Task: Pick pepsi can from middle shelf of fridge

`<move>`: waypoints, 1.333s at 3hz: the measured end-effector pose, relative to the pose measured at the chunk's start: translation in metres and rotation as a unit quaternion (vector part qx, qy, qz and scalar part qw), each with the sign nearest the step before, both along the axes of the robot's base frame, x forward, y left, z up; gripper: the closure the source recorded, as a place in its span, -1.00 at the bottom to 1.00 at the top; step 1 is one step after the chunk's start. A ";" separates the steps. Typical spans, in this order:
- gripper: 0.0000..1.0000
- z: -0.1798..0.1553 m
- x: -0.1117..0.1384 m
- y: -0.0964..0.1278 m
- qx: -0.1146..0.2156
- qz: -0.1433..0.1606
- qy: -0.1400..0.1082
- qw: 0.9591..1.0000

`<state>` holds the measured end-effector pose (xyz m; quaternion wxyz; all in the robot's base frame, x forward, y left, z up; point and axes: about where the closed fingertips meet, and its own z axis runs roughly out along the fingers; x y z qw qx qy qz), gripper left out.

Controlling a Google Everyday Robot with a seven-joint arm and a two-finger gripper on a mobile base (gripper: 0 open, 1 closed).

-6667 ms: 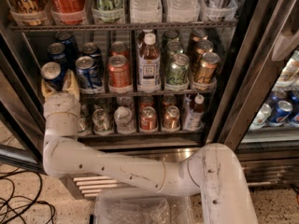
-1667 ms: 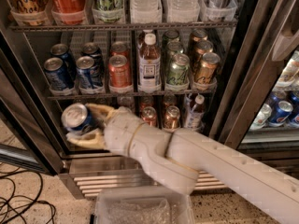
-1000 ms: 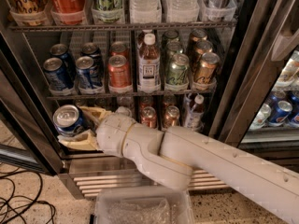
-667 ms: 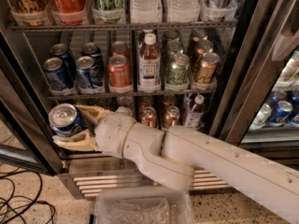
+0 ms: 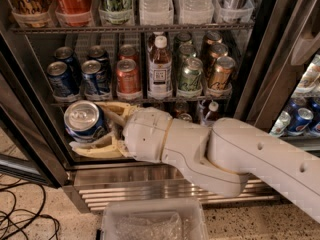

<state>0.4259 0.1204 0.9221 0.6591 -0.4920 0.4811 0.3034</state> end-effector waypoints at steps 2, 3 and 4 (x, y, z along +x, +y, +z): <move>1.00 0.069 -0.052 -0.043 0.011 0.006 -0.014 1.000; 1.00 0.097 -0.089 -0.088 0.011 -0.023 -0.002 1.000; 1.00 0.097 -0.089 -0.088 0.011 -0.023 -0.002 1.000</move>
Offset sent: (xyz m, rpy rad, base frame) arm -0.0770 -0.0833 0.1010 0.0501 -0.0321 -0.0334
